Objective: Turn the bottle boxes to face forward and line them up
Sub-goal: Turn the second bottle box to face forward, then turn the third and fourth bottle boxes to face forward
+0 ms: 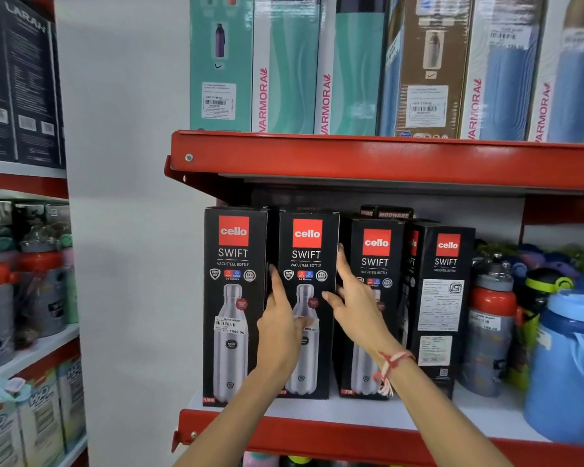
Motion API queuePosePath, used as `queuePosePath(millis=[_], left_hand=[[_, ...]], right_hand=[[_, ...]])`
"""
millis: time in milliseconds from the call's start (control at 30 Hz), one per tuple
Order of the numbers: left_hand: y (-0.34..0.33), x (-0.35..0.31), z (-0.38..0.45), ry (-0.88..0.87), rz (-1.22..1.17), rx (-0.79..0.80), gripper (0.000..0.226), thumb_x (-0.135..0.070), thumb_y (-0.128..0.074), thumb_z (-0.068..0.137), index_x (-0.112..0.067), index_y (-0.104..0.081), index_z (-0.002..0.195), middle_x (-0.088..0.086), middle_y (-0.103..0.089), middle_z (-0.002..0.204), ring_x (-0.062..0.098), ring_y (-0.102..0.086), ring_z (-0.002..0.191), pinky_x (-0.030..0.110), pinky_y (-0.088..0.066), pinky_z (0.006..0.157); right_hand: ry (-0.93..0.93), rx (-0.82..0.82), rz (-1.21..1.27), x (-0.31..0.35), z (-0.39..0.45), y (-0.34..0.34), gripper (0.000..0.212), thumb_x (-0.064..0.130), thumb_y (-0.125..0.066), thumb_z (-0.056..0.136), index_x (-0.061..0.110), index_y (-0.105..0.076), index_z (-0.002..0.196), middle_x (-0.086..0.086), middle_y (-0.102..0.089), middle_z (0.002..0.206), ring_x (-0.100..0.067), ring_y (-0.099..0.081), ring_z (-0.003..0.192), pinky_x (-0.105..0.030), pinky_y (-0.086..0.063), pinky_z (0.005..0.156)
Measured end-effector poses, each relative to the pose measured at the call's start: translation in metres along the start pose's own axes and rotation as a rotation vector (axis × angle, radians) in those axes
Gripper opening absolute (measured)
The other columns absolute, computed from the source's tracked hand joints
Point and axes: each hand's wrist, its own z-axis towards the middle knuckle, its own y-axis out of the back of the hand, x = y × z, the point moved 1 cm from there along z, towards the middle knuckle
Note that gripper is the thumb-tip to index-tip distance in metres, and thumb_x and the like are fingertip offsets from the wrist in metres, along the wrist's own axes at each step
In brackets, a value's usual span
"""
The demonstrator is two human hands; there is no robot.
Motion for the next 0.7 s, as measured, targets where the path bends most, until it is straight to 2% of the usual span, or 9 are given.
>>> queuePosePath(millis=[67, 167, 267, 367, 433, 500, 600, 633, 700], left_hand=[[-0.002, 0.002, -0.001, -0.029, 0.024, 0.024, 0.107, -0.007, -0.066, 0.087, -0.032, 0.022, 0.143, 0.015, -0.042, 0.145, 0.035, -0.057, 0.112, 0.041, -0.050, 0.089], [-0.005, 0.000, -0.006, -0.130, 0.127, -0.026, 0.103, 0.005, -0.062, 0.085, -0.025, 0.015, 0.147, 0.015, -0.031, 0.150, 0.036, -0.053, 0.120, 0.035, -0.050, 0.083], [-0.010, -0.008, -0.010, -0.355, 0.299, -0.170, 0.092, 0.015, -0.061, 0.077, -0.012, -0.013, 0.151, 0.021, -0.022, 0.156, 0.037, -0.031, 0.140, 0.034, -0.054, 0.088], [-0.019, -0.027, -0.011, -0.550, 0.305, -0.221, 0.065, 0.010, -0.060, 0.082, -0.008, -0.039, 0.141, 0.023, -0.031, 0.151, 0.036, -0.029, 0.142, 0.047, -0.043, 0.107], [-0.030, -0.039, -0.014, -0.597, 0.251, -0.180, 0.051, 0.004, -0.061, 0.085, -0.008, -0.048, 0.133, 0.016, -0.044, 0.144, 0.030, -0.039, 0.136, 0.043, -0.041, 0.109], [-0.042, -0.048, -0.018, -0.562, 0.153, -0.107, 0.042, -0.003, -0.059, 0.089, -0.010, -0.053, 0.130, 0.007, -0.054, 0.135, 0.021, -0.049, 0.126, 0.035, -0.045, 0.105], [-0.063, -0.053, -0.023, -0.442, -0.012, 0.051, 0.037, -0.008, -0.052, 0.093, -0.015, -0.053, 0.129, 0.000, -0.058, 0.125, 0.015, -0.056, 0.113, 0.032, -0.048, 0.098], [-0.070, -0.054, -0.024, -0.404, -0.049, 0.087, 0.036, -0.008, -0.051, 0.093, -0.016, -0.053, 0.128, -0.001, -0.058, 0.122, 0.014, -0.058, 0.110, 0.033, -0.050, 0.096], [-0.080, -0.057, -0.025, -0.337, -0.095, 0.144, 0.035, -0.009, -0.051, 0.094, -0.016, -0.053, 0.128, 0.000, -0.059, 0.122, 0.013, -0.060, 0.109, 0.032, -0.052, 0.093]], right_hand=[[-0.001, -0.033, -0.039, -0.001, -0.003, 0.001, 0.086, 0.005, -0.058, 0.093, 0.034, -0.002, 0.152, -0.001, -0.039, 0.154, -0.021, -0.054, 0.127, -0.023, -0.039, 0.095], [0.019, -0.100, -0.021, 0.001, -0.010, 0.009, 0.072, 0.009, -0.064, 0.091, 0.024, -0.027, 0.150, -0.003, -0.053, 0.143, -0.015, -0.060, 0.120, -0.021, -0.042, 0.098], [0.124, -0.284, -0.052, 0.000, -0.018, 0.028, 0.042, 0.015, -0.066, 0.090, 0.022, -0.059, 0.131, 0.003, -0.066, 0.124, 0.001, -0.066, 0.095, -0.007, -0.049, 0.083], [0.126, -0.629, -0.046, -0.011, -0.027, 0.057, 0.023, 0.012, -0.064, 0.090, 0.016, -0.070, 0.112, -0.001, -0.072, 0.107, -0.007, -0.065, 0.087, -0.018, -0.054, 0.077], [0.018, -0.803, -0.139, -0.029, -0.029, 0.071, 0.031, 0.013, -0.068, 0.086, 0.012, -0.063, 0.117, -0.008, -0.066, 0.114, -0.023, -0.058, 0.101, -0.028, -0.045, 0.086], [-0.202, -0.843, -0.292, -0.050, -0.030, 0.078, 0.065, 0.025, -0.078, 0.077, 0.010, -0.049, 0.133, -0.019, -0.053, 0.126, -0.035, -0.044, 0.113, -0.039, -0.038, 0.090], [-0.495, -0.658, -0.257, -0.075, -0.031, 0.082, 0.112, 0.039, -0.085, 0.066, 0.008, -0.018, 0.150, -0.028, -0.035, 0.142, -0.044, -0.033, 0.127, -0.052, -0.037, 0.096], [-0.513, -0.617, -0.213, -0.080, -0.031, 0.084, 0.117, 0.039, -0.086, 0.065, 0.006, -0.014, 0.151, -0.029, -0.036, 0.142, -0.046, -0.034, 0.128, -0.053, -0.038, 0.097], [-0.483, -0.573, -0.154, -0.092, -0.029, 0.088, 0.115, 0.042, -0.087, 0.060, 0.004, -0.022, 0.147, -0.028, -0.049, 0.133, -0.045, -0.045, 0.122, -0.052, -0.044, 0.096]])
